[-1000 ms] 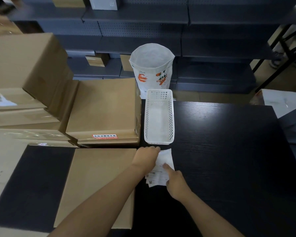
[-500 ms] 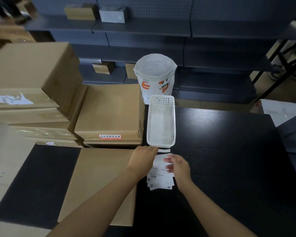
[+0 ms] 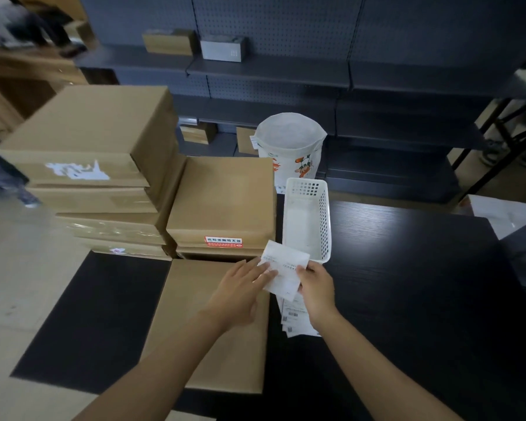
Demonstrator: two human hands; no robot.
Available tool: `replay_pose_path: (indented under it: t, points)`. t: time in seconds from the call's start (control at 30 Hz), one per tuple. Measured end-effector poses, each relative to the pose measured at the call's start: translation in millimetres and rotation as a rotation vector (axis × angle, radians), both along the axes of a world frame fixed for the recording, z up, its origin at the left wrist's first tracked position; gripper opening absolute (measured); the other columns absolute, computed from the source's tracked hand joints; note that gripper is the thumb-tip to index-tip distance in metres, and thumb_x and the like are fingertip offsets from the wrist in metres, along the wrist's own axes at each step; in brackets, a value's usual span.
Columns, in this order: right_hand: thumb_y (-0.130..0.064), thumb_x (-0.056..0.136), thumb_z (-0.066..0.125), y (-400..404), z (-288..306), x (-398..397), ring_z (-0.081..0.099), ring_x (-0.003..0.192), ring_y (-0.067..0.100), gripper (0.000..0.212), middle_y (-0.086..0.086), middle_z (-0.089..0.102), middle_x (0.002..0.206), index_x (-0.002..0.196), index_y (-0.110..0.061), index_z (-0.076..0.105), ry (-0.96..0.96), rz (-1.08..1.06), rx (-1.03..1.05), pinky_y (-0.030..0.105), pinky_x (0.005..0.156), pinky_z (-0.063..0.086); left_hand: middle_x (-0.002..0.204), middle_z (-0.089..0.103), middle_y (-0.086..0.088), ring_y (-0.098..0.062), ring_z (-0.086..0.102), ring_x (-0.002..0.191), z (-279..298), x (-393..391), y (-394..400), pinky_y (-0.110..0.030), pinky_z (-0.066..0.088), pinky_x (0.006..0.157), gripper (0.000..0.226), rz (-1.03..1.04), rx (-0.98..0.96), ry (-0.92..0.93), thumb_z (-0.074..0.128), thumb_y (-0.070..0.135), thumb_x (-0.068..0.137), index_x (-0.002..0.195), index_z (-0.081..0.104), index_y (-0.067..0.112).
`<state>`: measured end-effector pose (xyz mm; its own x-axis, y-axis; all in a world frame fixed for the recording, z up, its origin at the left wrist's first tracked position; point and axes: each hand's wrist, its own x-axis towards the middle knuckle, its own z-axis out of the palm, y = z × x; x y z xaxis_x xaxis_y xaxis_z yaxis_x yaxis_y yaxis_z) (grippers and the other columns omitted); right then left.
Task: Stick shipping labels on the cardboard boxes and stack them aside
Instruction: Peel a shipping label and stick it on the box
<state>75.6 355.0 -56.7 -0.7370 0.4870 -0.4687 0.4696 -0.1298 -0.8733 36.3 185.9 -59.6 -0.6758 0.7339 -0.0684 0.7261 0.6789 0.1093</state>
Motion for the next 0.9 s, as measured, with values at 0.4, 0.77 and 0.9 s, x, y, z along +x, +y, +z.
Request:
replay_pose_path:
  t: [0.4, 0.77, 0.9]
  points:
    - [-0.018, 0.096, 0.054, -143.7, 1.2, 8.8, 0.061, 0.080, -0.001, 0.038, -0.020, 0.061, 0.079, 0.121, -0.046, 0.053, 0.170, 0.220, 0.512, 0.010, 0.071, 0.045, 0.095, 0.065, 0.004, -0.010, 0.061, 0.092, 27.8, -24.3, -69.6, -0.021, 0.044, 0.079, 0.042, 0.574, 0.741, -0.925, 0.054, 0.049, 0.092, 0.106, 0.063, 0.010]
    - [-0.016, 0.095, 0.054, -167.5, -4.3, 16.9, 0.062, 0.090, -0.002, 0.048, -0.022, 0.062, 0.102, 0.138, -0.037, 0.047, 0.170, 0.228, 0.497, 0.009, 0.075, 0.045, 0.099, 0.069, 0.002, -0.014, 0.065, 0.096, 10.2, -25.5, -93.2, -0.025, 0.050, 0.083, 0.020, 0.579, 0.894, -1.011, 0.057, 0.029, 0.094, 0.105, 0.067, 0.015]
    - [-0.016, 0.095, 0.057, -168.1, 4.1, 16.1, 0.059, 0.086, -0.017, 0.043, -0.032, 0.060, 0.096, 0.130, -0.040, 0.051, 0.164, 0.181, 0.348, 0.002, 0.070, 0.044, 0.095, 0.070, 0.002, -0.012, 0.065, 0.091, 4.0, -25.4, -95.3, -0.021, 0.051, 0.079, 0.020, 0.562, 0.918, -0.996, 0.058, 0.028, 0.094, 0.103, 0.068, 0.014]
